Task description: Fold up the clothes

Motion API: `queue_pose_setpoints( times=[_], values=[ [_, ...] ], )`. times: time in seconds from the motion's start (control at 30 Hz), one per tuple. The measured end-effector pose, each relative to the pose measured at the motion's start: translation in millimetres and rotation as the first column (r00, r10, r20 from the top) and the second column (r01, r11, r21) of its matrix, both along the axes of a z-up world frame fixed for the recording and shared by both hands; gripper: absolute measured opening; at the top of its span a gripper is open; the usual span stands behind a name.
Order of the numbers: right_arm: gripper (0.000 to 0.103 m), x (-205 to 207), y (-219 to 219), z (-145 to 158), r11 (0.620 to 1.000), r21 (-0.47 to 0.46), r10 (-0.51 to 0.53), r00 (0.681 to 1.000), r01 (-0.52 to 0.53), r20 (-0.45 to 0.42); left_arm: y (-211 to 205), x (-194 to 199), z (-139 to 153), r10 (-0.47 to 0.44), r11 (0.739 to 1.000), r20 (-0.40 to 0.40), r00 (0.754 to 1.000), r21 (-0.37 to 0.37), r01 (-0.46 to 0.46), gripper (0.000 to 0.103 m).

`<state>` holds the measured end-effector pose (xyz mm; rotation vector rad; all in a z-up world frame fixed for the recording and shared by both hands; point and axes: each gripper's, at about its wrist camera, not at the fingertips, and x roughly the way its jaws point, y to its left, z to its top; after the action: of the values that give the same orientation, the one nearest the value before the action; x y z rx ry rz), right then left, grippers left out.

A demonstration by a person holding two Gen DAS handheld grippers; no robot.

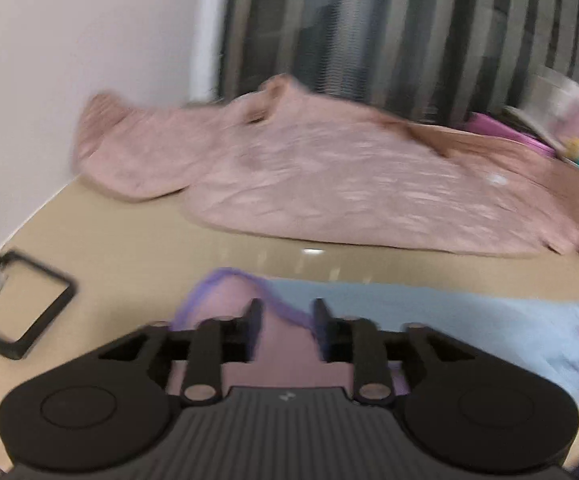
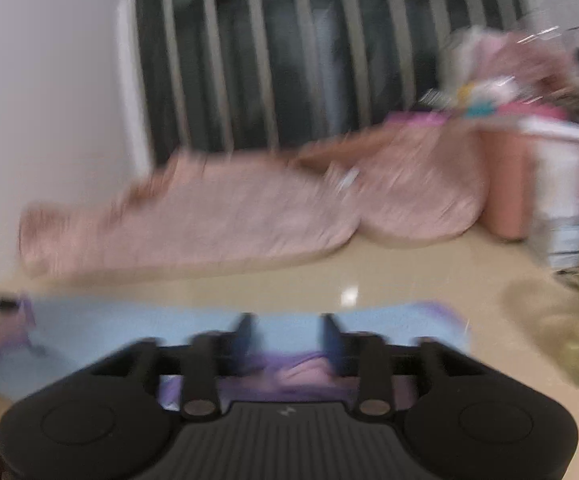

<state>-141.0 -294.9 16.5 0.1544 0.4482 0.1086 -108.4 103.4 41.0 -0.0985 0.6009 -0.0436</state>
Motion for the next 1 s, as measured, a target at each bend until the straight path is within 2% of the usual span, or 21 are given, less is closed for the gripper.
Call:
queue_pose_setpoints(
  times=[0.1, 0.17, 0.23, 0.33, 0.53, 0.73, 0.8, 0.83, 0.9, 0.97, 1.0],
  values=[
    [0.064, -10, -24, -2, 0.992, 0.059, -0.111, 0.994, 0.11, 0.005, -37, -7, 4, -0.101, 0.994, 0.014, 0.995, 0.039, 0.1, 0.035],
    [0.064, -17, -40, -4, 0.978, 0.099, -0.184, 0.983, 0.182, 0.004, -66, -5, 2, -0.182, 0.981, 0.011, 0.983, 0.073, 0.181, 0.036],
    [0.062, -10, -36, -13, 0.981, 0.051, -0.187, 0.982, 0.188, -0.027, -89, -4, -5, -0.212, 0.97, -0.008, 0.977, 0.117, 0.211, 0.036],
    [0.056, -7, -21, -25, 0.984, -0.072, -0.167, 0.985, 0.164, -0.037, -105, -5, -14, -0.212, 0.966, -0.03, 0.977, 0.145, 0.214, 0.036],
    [0.061, -16, -17, -35, 0.969, -0.159, -0.189, 0.982, 0.19, 0.023, -102, 2, -25, -0.179, 0.973, -0.069, 0.981, 0.134, 0.187, 0.036],
    [0.06, -26, -14, -47, 0.965, -0.166, -0.185, 0.977, 0.202, 0.109, -100, 1, -29, -0.16, 0.977, -0.05, 0.986, 0.134, 0.165, 0.038],
    [0.042, -28, -11, -49, 0.967, -0.176, -0.165, 0.978, 0.186, 0.127, -103, 1, -29, -0.16, 0.976, -0.043, 0.986, 0.144, 0.165, 0.038],
    [0.036, -30, -8, -50, 0.967, -0.188, -0.145, 0.979, 0.17, 0.14, -103, 1, -29, -0.16, 0.976, -0.042, 0.986, 0.145, 0.165, 0.038],
    [0.017, -32, 3, -52, 0.958, -0.242, -0.116, 0.98, 0.154, 0.165, -103, 0, -29, -0.16, 0.976, -0.038, 0.986, 0.146, 0.164, 0.039],
    [0.012, -30, 15, -50, 0.939, -0.31, -0.097, 0.981, 0.146, 0.171, -103, -2, -29, -0.16, 0.975, -0.035, 0.986, 0.152, 0.164, 0.039],
    [0.011, -28, 16, -47, 0.942, -0.303, -0.097, 0.982, 0.144, 0.164, -103, -2, -29, -0.161, 0.975, -0.035, 0.986, 0.152, 0.164, 0.04]
  ],
)
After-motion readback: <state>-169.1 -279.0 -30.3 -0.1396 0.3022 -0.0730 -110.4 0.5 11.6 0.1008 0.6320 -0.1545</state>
